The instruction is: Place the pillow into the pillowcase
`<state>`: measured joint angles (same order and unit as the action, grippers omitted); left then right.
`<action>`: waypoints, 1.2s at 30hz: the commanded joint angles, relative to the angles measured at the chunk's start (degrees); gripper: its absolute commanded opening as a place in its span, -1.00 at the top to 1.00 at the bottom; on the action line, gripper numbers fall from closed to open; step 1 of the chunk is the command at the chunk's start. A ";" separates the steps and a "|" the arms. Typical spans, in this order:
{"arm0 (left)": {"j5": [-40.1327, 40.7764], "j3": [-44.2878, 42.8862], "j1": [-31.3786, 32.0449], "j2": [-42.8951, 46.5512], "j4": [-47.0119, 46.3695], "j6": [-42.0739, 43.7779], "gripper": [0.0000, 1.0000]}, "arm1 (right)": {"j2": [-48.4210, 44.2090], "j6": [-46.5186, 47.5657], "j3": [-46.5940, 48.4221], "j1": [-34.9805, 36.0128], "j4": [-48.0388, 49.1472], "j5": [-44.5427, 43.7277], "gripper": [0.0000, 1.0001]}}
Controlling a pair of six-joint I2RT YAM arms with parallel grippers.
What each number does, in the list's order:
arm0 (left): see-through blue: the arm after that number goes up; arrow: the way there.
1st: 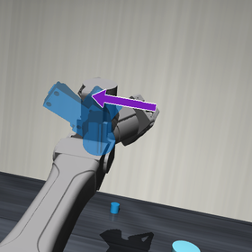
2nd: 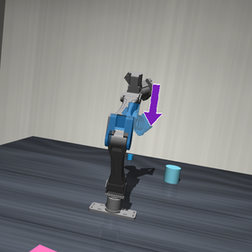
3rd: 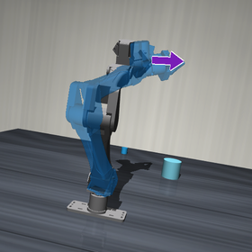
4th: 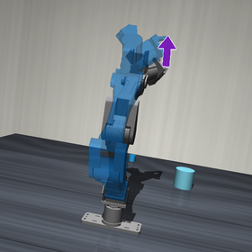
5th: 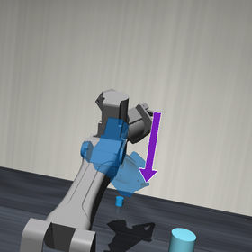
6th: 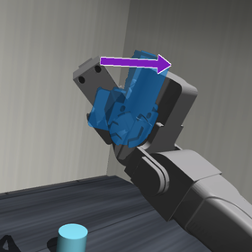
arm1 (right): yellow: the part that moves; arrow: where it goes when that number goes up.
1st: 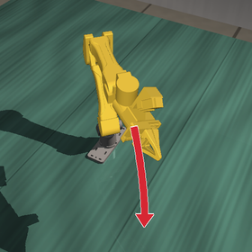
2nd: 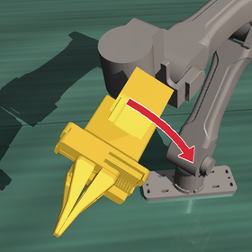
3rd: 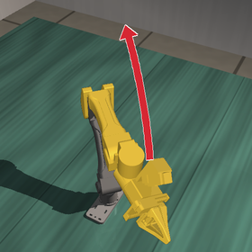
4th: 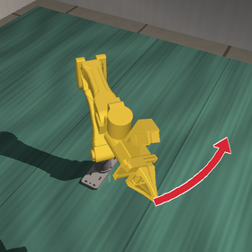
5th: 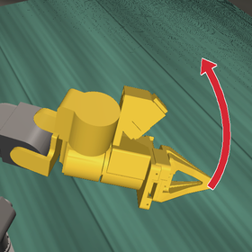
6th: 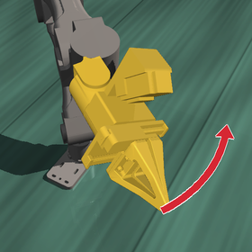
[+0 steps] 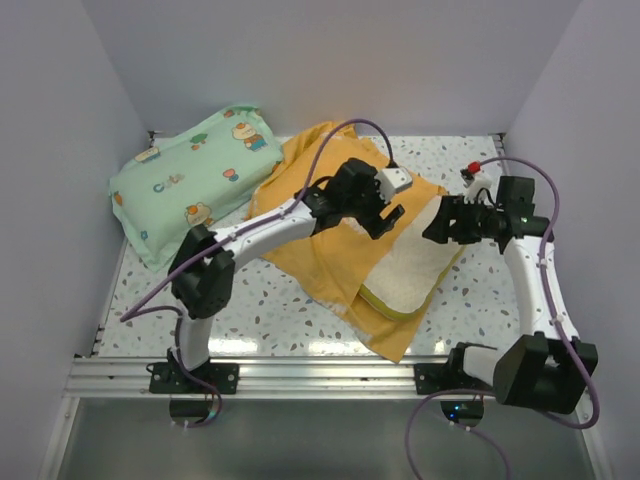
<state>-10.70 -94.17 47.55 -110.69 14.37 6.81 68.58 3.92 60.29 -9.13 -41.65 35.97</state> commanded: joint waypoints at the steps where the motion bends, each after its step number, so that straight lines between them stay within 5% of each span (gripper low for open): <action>1: 7.88 -6.36 3.25 -6.54 0.48 -1.26 -0.79 | 4.01 0.91 -2.45 -3.08 -4.23 -12.76 -0.43; 10: 15.79 -17.97 5.36 -18.67 1.53 0.13 -0.76 | 19.39 -3.04 -5.45 -4.32 0.86 -8.29 -0.36; 16: 20.89 -16.40 3.69 -18.86 1.01 2.24 -0.45 | 22.04 -2.69 -4.84 -4.32 0.52 -6.26 -0.12; 21: 20.64 -17.00 1.94 -18.94 2.15 4.35 0.02 | 22.39 -2.34 -4.66 -4.32 0.43 -5.64 -0.02; 23: 18.97 -18.24 1.76 -19.56 3.98 4.44 0.52 | 22.56 -1.99 -4.66 -4.32 0.52 -4.16 0.03; 25: 12.31 -20.78 1.76 -20.35 5.66 4.18 1.00 | 22.65 -1.90 -5.27 -4.32 1.13 -2.40 0.14; 30: -16.56 -23.07 3.42 -18.51 3.39 -0.90 1.00 | 21.69 -6.27 -8.87 -4.32 7.18 7.79 0.39; 36: -37.07 -32.12 11.68 -18.42 -3.46 -14.32 1.00 | 17.93 -19.88 -14.93 -4.32 22.73 21.84 0.62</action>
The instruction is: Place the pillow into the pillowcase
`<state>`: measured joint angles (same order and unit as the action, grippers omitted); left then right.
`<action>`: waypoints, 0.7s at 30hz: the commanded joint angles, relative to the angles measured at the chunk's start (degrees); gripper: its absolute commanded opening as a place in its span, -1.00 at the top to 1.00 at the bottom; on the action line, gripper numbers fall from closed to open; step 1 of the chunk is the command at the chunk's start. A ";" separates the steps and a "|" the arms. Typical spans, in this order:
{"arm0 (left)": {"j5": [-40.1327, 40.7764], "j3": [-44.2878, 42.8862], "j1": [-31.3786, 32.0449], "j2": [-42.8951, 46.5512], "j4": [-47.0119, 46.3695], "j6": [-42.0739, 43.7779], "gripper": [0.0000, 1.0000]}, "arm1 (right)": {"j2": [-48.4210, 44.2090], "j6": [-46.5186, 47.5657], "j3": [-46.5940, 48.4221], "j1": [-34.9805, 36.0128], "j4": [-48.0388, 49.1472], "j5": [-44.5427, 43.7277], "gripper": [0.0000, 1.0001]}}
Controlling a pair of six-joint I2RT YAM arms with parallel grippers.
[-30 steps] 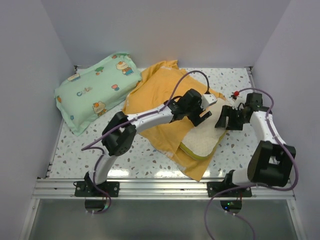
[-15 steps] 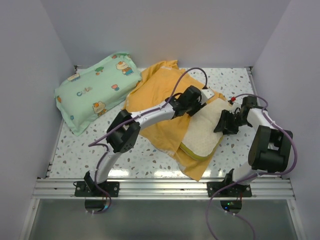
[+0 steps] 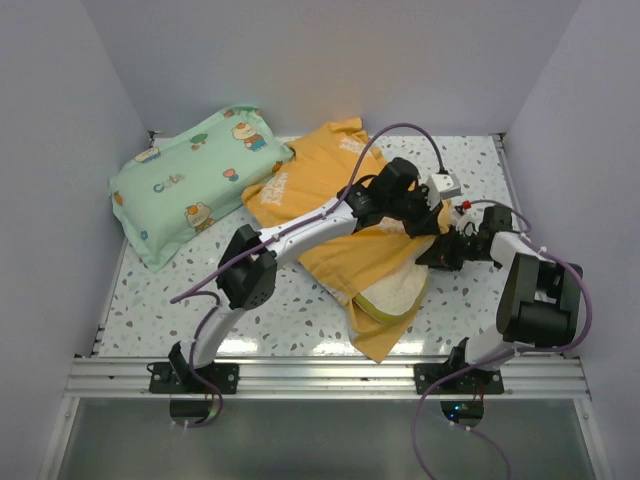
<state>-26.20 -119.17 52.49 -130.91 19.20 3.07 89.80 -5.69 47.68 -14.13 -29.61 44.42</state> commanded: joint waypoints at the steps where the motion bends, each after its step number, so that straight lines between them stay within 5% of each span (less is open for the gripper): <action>1: -23.70 -6.95 7.44 2.15 -10.39 -13.67 1.00 | -4.79 -11.78 -3.90 0.60 14.19 14.28 0.64; 5: -32.41 4.17 8.42 7.23 -29.87 -27.40 1.00 | -15.07 -18.73 -7.86 -1.16 20.63 17.36 0.92; 9: -32.52 20.18 5.35 12.42 -42.21 -35.67 1.00 | -20.97 -19.81 -9.63 -2.57 20.75 14.83 1.00; 12: -26.99 28.37 1.40 15.68 -39.95 -32.18 1.00 | -20.37 -18.38 -9.19 -4.14 20.72 12.27 1.00; 13: -24.89 28.91 0.08 16.21 -32.90 -29.03 1.00 | -19.15 -18.91 -9.18 -4.24 21.51 11.57 1.00; 15: -17.34 28.65 -1.24 15.78 -24.44 -16.05 0.96 | -17.21 -18.74 -9.36 -4.24 23.52 8.15 1.00; 21: -8.44 28.90 -4.41 18.66 -10.78 -1.08 0.03 | -12.46 -16.71 -10.59 -3.89 28.44 3.83 1.00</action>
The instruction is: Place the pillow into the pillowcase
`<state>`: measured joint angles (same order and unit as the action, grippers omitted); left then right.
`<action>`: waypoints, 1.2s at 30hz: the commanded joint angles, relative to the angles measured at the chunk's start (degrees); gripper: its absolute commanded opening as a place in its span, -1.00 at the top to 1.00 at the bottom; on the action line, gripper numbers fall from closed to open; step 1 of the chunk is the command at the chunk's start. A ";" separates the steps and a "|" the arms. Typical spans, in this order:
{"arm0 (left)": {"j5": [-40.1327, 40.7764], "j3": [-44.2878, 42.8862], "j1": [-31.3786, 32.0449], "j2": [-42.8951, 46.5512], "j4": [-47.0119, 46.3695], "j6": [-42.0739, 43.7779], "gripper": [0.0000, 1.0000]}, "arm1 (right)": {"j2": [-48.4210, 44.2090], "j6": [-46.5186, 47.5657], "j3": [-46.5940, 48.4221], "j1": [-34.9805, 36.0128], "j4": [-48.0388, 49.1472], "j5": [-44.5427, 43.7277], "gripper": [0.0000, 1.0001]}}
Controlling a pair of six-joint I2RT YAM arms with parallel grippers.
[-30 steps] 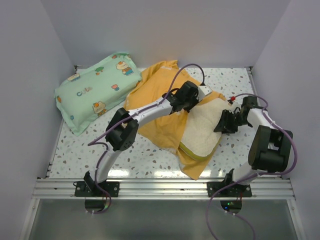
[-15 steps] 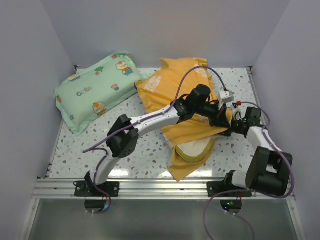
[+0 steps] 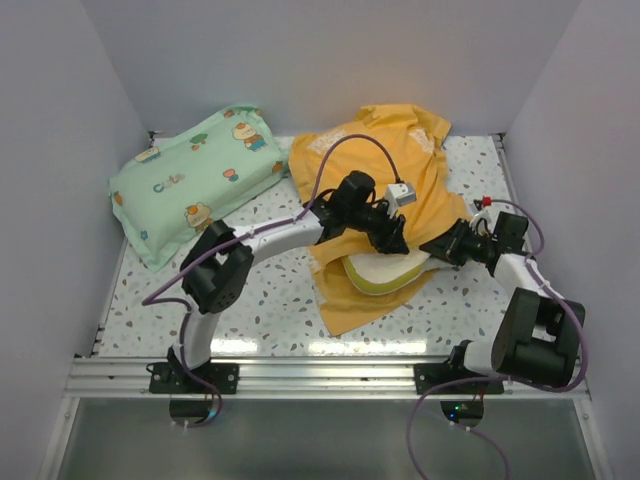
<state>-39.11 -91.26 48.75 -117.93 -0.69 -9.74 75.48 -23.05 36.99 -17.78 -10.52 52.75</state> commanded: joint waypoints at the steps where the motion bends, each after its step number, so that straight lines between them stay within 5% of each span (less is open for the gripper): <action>1: 6.22 3.70 -0.59 8.83 11.04 14.19 -0.04 | 2.30 0.29 -0.16 -0.15 10.08 -4.33 1.00; 4: 9.48 12.56 -0.67 16.82 10.70 22.71 -0.36 | 3.18 -1.29 -0.96 0.99 13.15 -4.59 1.00; 8: 16.08 19.80 -2.16 24.22 12.11 22.58 -0.48 | 2.22 1.50 -0.35 1.43 9.75 -3.97 1.00; 9: 17.13 21.20 -4.35 25.46 11.24 21.44 -0.72 | 1.26 3.43 0.88 1.43 4.60 -5.10 0.94; 10: 20.01 23.48 -5.24 26.95 11.41 20.38 -0.77 | 0.81 7.54 1.50 1.43 2.20 -5.46 0.62; 13: 23.88 24.90 -8.58 26.17 16.42 23.61 -0.78 | -1.73 16.77 5.19 1.43 -8.35 -5.99 0.32; 14: 25.30 25.95 -9.02 25.56 15.99 24.67 -0.81 | -2.70 18.20 6.33 1.43 -10.20 -6.43 -0.06; 15: 26.01 25.96 -9.46 24.34 17.90 25.98 -0.81 | -3.41 19.08 6.60 1.52 -13.00 -6.43 -0.18; 21: 26.20 23.24 -11.31 12.65 16.51 28.90 -0.77 | 0.71 19.54 6.08 4.06 -15.68 -4.24 -0.44; 23: 23.91 21.13 -11.22 9.13 16.25 27.85 -0.67 | 4.38 16.38 4.76 5.47 -12.96 -3.36 -0.40; 24: 23.04 19.13 -11.14 6.34 17.99 27.93 -0.52 | 5.63 15.59 4.49 6.08 -10.33 -3.27 -0.19; 25: 21.03 17.97 -11.13 5.00 19.74 27.93 -0.25 | 6.68 14.01 4.23 6.53 -8.74 -2.92 0.03; 26: 19.27 17.01 -11.13 4.03 21.50 28.10 0.42 | 8.09 12.86 3.79 6.97 -7.16 -2.13 0.31; 28: 8.09 17.17 -11.05 5.68 26.08 30.46 0.83 | 7.58 7.01 2.74 6.97 -0.22 -1.16 1.00; 29: 3.65 18.48 -11.05 7.78 27.05 31.70 1.00 | 5.22 3.83 0.82 6.97 3.02 -1.42 1.00; 33: -15.00 19.20 -5.79 17.28 46.48 45.04 1.00 | -3.38 -15.42 -5.43 9.07 26.47 -6.75 1.00; 36: -18.81 17.44 -4.72 18.53 58.29 55.15 1.00 | -7.88 -19.83 -6.76 14.08 28.98 -13.70 1.00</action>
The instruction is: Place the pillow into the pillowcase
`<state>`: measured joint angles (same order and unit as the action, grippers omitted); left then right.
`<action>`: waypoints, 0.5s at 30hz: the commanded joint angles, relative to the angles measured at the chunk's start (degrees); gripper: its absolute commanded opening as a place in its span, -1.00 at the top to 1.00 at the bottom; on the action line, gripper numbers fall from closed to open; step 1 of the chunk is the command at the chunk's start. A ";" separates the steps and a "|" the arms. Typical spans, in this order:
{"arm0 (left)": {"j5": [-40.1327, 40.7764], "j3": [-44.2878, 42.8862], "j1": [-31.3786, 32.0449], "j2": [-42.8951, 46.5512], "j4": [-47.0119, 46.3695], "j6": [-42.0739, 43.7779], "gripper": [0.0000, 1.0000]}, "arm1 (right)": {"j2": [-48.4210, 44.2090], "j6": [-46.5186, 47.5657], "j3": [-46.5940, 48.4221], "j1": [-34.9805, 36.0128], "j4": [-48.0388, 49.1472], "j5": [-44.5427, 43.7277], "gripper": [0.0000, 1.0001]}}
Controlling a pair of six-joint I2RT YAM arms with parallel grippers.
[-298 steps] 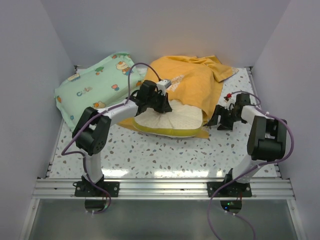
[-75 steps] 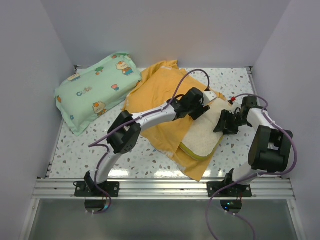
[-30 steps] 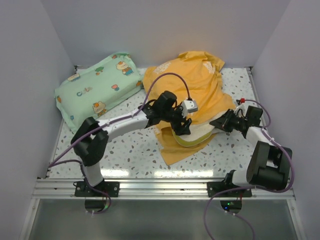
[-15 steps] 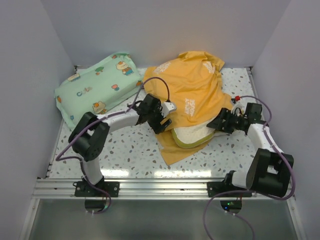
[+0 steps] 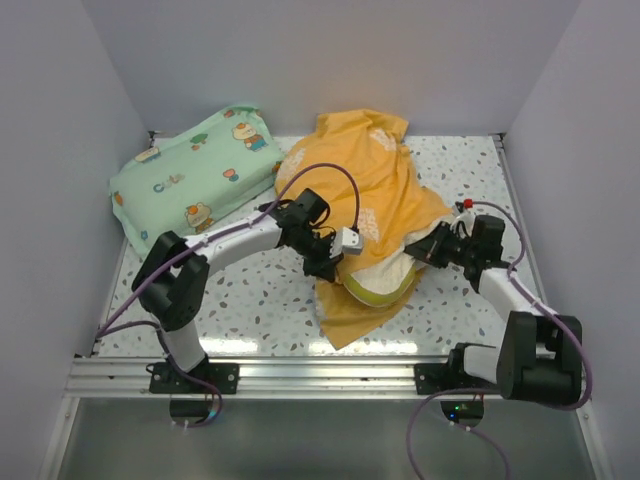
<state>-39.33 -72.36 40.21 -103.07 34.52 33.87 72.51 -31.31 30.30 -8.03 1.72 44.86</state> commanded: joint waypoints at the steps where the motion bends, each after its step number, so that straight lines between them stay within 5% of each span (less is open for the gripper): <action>1: -17.11 -1.12 3.13 3.40 24.00 13.31 1.00 | -5.71 -11.67 -0.42 5.30 16.83 -6.97 1.00; 3: -15.70 -0.07 -0.71 3.05 22.97 13.07 0.89 | -6.33 -10.79 -1.12 7.32 16.13 -8.47 1.00; 8: -6.48 -1.12 -5.66 6.03 13.40 2.89 -0.09 | -4.05 -4.64 -0.95 11.54 9.99 -7.34 1.00; 10: -4.88 -2.17 -7.42 7.53 10.65 0.24 -0.27 | -3.35 -2.89 0.10 14.08 9.28 -3.67 0.95; 11: -5.14 -2.52 -8.81 7.70 11.61 -0.37 -0.27 | -3.08 -2.10 0.89 14.97 6.92 -2.34 0.72; 12: -5.58 -3.40 -9.79 7.36 12.66 -0.29 -0.28 | -3.16 -0.52 1.94 15.85 5.07 -0.41 0.11; 15: -5.24 -1.40 -14.36 9.36 8.57 -8.77 -0.28 | -2.90 18.98 10.97 16.64 -15.27 7.51 -0.19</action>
<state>-44.71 -73.38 29.78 -97.91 47.35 33.58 69.47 -29.34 32.75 7.27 -0.01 43.62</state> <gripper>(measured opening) 0.638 0.571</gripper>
